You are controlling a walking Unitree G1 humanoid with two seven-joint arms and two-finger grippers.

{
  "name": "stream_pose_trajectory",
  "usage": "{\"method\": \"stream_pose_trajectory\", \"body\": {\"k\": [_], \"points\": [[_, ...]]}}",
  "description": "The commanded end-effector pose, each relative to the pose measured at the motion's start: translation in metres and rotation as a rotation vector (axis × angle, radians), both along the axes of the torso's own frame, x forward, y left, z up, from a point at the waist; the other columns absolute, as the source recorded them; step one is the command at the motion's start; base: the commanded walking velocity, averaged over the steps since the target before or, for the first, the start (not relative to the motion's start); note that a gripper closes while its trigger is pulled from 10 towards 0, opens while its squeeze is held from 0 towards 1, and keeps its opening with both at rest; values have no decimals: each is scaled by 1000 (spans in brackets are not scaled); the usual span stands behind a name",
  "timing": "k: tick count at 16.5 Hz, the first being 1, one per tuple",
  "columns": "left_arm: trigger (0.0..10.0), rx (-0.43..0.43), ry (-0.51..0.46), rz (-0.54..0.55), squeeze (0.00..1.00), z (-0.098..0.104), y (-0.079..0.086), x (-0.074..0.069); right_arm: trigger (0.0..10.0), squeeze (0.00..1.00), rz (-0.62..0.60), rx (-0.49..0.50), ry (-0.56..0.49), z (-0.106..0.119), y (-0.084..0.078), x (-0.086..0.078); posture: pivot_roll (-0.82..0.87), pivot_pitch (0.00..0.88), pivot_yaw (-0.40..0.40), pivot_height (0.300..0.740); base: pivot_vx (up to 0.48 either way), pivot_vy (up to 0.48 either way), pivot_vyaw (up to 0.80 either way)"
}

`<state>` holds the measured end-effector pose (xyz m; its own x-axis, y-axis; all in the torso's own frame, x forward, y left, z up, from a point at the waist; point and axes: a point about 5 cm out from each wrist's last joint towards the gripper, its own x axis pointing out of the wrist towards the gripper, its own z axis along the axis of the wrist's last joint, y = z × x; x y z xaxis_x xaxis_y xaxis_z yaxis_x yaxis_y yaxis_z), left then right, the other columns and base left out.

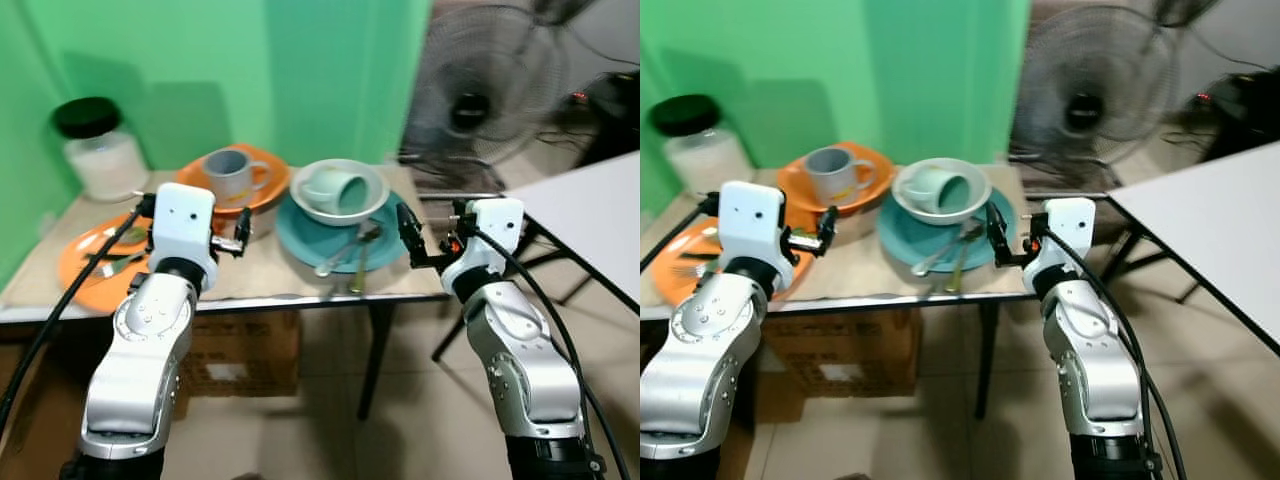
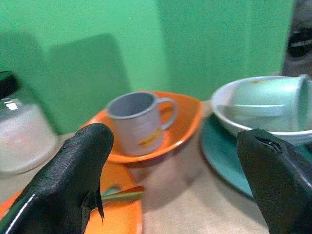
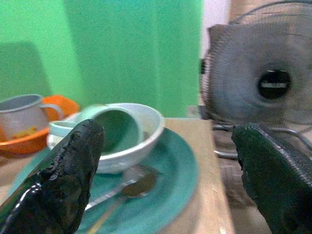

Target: Setting the table

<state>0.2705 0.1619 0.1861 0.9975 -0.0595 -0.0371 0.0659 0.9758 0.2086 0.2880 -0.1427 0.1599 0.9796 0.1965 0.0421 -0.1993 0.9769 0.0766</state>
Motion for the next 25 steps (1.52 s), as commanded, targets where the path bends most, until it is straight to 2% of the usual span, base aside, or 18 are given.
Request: {"method": "stream_pose_trajectory", "body": {"k": [1,6,13,19,21,24,25], "points": [[10000,3,2,-21,0,0,-1,0,10000,0,0,-5,-8,2,0,2,-17,0,2,740,0,0,0],[10000,3,-5,-22,0,0,0,-2,10000,0,23,-17,3,-1,5,1,-12,0,-5,740,152,0,0],[10000,7,-2,-22,0,0,1,-1,10000,0,14,12,15,-2,5,1,-10,0,2,740,319,0,-121],[10000,15,-8,-21,0,2,2,0,10000,0,12,-6,-1,0,5,2,-6,0,2,740,303,0,0],[10000,19,-10,-23,0,3,2,0,10000,0,29,-65,-21,2,7,2,-5,0,1,740,289,0,400],[10000,27,-16,-30,0,4,1,0,10000,0,10,6,-17,3,3,3,-5,0,3,740,276,0,431],[10000,29,-16,-32,0,5,1,1,10000,0,-1,-8,-22,4,0,4,-6,0,6,740,274,0,0]]}}
